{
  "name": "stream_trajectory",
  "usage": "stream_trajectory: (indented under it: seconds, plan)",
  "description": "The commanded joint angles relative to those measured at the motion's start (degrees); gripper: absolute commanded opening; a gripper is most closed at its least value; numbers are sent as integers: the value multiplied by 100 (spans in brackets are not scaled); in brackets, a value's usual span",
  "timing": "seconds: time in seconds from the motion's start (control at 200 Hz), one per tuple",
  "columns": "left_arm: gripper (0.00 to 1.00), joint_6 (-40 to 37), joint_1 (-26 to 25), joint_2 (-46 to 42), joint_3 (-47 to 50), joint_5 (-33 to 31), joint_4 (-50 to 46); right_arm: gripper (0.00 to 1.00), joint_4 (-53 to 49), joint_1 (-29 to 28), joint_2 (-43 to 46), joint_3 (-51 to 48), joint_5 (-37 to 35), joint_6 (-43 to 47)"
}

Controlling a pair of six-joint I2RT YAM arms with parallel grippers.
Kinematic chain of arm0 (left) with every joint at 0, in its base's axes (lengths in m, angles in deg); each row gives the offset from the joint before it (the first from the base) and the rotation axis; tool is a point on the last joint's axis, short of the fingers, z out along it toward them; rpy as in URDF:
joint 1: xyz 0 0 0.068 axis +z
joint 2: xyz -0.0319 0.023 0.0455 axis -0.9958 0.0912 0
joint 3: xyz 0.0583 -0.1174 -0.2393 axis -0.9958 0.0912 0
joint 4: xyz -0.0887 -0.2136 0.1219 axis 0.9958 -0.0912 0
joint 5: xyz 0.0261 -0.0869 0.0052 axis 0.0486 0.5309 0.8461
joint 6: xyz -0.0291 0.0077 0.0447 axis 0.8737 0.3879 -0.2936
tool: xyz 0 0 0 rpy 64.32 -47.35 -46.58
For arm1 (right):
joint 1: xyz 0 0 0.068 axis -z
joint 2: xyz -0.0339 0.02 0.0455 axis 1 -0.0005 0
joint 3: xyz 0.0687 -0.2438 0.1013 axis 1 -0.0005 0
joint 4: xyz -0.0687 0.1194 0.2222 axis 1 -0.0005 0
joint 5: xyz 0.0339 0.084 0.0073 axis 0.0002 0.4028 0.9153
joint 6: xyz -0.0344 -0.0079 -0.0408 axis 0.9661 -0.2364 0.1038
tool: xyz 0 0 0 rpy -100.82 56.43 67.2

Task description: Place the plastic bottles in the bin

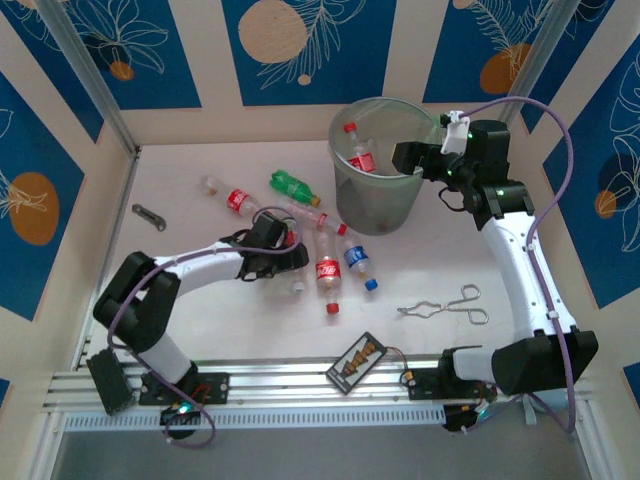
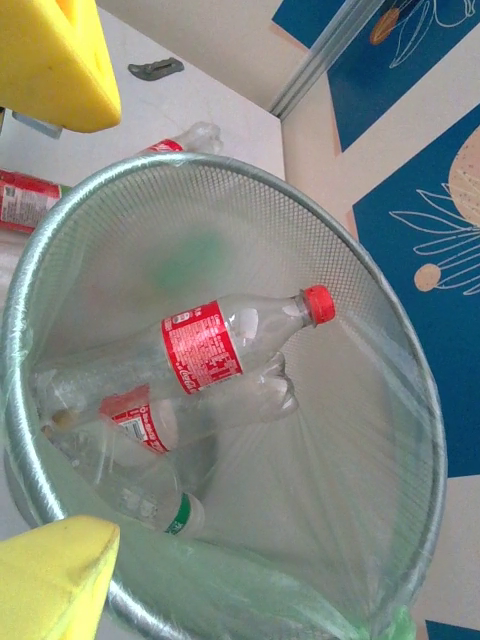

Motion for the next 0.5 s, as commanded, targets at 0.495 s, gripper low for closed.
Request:
stream_trajectory:
  seconds: [0.495]
  plan:
    - [63, 30, -146, 16, 170, 58, 53, 98, -164, -75, 78, 51, -164, 52]
